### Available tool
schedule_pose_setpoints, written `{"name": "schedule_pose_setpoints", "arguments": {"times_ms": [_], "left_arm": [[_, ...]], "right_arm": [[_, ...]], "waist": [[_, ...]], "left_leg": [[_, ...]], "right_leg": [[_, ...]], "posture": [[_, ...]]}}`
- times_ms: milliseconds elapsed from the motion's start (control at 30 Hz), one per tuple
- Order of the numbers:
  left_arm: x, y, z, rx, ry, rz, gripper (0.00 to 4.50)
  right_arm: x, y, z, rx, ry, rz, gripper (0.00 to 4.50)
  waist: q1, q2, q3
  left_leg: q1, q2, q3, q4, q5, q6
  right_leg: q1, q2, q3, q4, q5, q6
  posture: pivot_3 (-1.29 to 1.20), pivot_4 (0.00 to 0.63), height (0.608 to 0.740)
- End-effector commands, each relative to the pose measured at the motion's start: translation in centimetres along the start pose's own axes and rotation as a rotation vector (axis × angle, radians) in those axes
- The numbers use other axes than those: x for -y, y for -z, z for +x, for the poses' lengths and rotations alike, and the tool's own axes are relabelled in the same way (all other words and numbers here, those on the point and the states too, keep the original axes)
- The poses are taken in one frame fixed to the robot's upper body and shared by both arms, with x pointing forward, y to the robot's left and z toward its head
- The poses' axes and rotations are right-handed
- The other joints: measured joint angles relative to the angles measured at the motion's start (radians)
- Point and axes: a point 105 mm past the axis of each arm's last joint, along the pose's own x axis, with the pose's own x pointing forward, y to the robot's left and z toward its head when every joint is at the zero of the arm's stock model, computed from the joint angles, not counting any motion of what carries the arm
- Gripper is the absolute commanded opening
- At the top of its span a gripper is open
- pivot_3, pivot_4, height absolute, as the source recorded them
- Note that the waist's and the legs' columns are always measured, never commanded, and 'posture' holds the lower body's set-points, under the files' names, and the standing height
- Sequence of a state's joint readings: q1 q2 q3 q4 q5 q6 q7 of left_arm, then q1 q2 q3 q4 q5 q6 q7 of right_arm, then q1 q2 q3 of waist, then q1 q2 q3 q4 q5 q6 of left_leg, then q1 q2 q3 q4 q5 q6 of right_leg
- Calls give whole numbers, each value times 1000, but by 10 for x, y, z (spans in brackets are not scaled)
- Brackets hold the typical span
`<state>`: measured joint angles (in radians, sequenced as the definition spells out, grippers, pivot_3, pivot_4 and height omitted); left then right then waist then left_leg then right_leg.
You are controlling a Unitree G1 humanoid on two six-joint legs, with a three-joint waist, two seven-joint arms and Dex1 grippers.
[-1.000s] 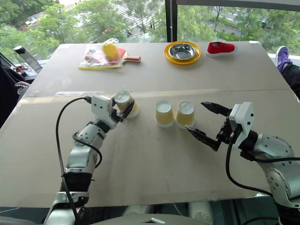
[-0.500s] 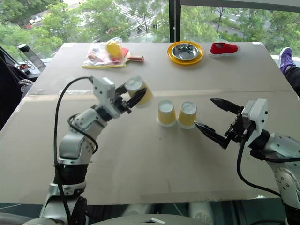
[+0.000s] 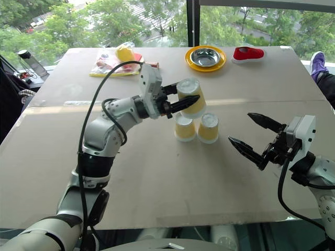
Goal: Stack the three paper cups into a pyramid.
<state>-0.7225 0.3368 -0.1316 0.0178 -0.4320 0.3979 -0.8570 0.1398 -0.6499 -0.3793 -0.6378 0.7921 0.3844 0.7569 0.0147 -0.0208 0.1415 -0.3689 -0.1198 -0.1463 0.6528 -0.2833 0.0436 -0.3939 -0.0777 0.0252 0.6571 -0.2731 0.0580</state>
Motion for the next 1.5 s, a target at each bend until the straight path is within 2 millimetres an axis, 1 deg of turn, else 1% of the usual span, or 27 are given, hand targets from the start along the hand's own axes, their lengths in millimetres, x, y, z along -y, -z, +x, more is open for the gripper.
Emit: {"name": "schedule_pose_setpoints", "arguments": {"times_ms": [33,267,567,833,1200,1267,1300,1333,1367,1500], "left_arm": [[5,-10,5,31,65,41,2291],[9,-3,10,18,112,38,2291],[5,5,7,-16,90,86,2291],[5,7,3,-16,82,66,2291],[3,14,0,-26,61,61,2291],[7,16,1,-29,71,68,3301],[8,17,1,-24,75,62,3626],[8,18,2,-23,74,56,4081],[8,19,2,-25,74,61,4374],[6,17,0,-6,59,58,4374]], "right_arm": [[-2,-12,-4,31,26,-43,4500],[-3,-13,-6,35,65,-54,4500],[-4,-13,-5,41,81,-57,4500],[-2,-14,-4,38,80,-61,4500],[1,-10,-8,35,79,-65,4500],[2,-8,-10,35,79,-66,4500],[2,-8,-10,34,79,-67,4500],[2,-7,-11,30,77,-69,4500],[2,-6,-11,28,75,-70,4500],[3,-5,-13,30,70,-70,4500]], "waist": [[-1,0,0],[0,0,0],[0,0,0],[0,0,0],[0,0,0],[0,0,0],[-1,0,0],[-1,0,0],[0,0,0],[-1,0,0]], "left_leg": [[0,0,0,0,0,0],[0,0,0,0,0,0],[0,0,0,0,0,0],[0,0,0,0,0,0],[0,0,0,0,0,0],[0,0,0,0,0,0],[0,0,0,0,0,0],[0,0,0,0,0,0],[0,0,0,0,0,0],[0,0,0,0,0,0]], "right_leg": [[0,0,0,0,0,0],[0,0,0,0,0,0],[0,0,0,0,0,0],[0,0,0,0,0,0],[0,0,0,1,0,0],[0,0,0,1,0,0],[0,0,0,1,0,0],[0,0,0,1,0,0],[0,0,0,1,0,0],[0,0,0,1,0,0]], "posture": [[0,150,740],[0,150,740],[0,150,740],[0,150,740],[0,150,740],[0,150,740],[0,150,740],[0,150,740],[0,150,740],[0,150,740]]}}
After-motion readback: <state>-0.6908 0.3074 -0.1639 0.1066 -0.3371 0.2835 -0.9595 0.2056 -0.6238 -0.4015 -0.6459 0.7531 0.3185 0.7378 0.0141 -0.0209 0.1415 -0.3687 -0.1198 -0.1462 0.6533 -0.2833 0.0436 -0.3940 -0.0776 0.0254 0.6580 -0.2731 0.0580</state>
